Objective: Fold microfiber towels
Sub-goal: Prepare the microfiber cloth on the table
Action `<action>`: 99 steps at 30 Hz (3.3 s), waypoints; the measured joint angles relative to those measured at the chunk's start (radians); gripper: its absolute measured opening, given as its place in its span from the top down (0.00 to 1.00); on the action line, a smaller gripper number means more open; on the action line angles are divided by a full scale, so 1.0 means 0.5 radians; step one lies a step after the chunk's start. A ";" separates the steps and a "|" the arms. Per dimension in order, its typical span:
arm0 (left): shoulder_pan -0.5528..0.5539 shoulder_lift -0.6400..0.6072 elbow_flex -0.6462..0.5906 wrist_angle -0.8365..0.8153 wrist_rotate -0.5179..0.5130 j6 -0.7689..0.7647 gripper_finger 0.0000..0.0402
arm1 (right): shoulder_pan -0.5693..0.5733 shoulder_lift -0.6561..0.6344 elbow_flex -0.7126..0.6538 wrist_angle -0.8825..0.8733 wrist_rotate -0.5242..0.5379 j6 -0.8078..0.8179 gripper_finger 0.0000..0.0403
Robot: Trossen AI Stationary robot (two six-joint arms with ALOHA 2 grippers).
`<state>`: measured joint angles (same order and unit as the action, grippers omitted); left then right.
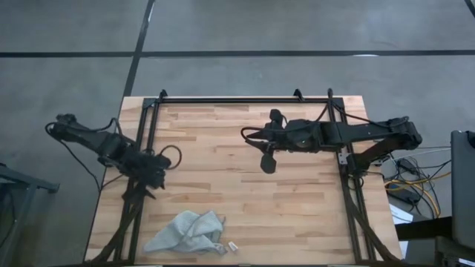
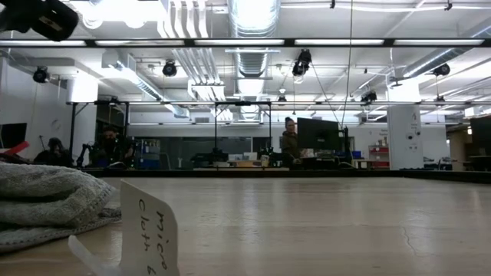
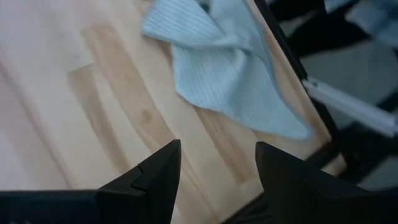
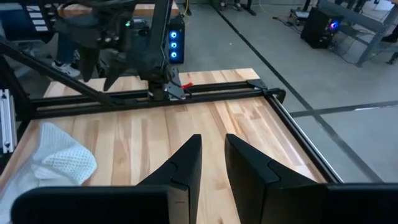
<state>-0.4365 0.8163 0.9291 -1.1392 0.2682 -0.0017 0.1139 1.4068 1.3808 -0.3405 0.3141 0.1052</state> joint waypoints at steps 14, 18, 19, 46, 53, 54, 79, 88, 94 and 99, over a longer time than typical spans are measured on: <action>-0.330 0.185 0.000 0.047 -0.160 -0.575 0.48 | -0.001 0.020 0.000 0.001 0.000 -0.001 0.80; -0.396 0.277 0.000 0.097 -0.196 -0.860 0.48 | -0.001 0.020 0.000 0.000 0.000 -0.001 0.80; -0.422 0.304 0.000 0.115 -0.196 -0.889 0.48 | -0.001 0.020 0.000 0.000 0.000 -0.001 0.81; -0.879 0.876 0.000 0.274 -0.161 -1.413 0.47 | -0.001 0.020 0.000 0.001 0.000 -0.002 0.79; -0.898 0.913 0.000 0.271 -0.168 -1.726 0.47 | -0.001 0.020 -0.001 0.001 0.000 -0.003 0.82; -0.907 0.915 0.000 0.271 -0.168 -1.731 0.47 | -0.001 0.020 -0.001 0.002 0.000 -0.002 0.82; -1.238 0.915 -0.003 0.551 -0.484 -2.296 0.47 | -0.001 0.021 -0.001 0.001 0.000 -0.003 0.82; -1.348 0.971 -0.133 0.821 -0.566 -2.540 0.47 | -0.001 0.021 -0.001 0.001 0.000 -0.002 0.82; -1.360 1.058 -0.162 0.859 -0.567 -2.555 0.47 | -0.001 0.021 -0.001 0.001 0.000 -0.002 0.80; -1.360 1.097 -0.162 0.863 -0.568 -2.552 0.47 | -0.001 0.021 -0.001 0.001 0.000 -0.003 0.79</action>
<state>-1.1164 1.3647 0.8482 -0.7077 -0.0156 -1.2778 0.1135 1.4174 1.3804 -0.3399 0.3142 0.1040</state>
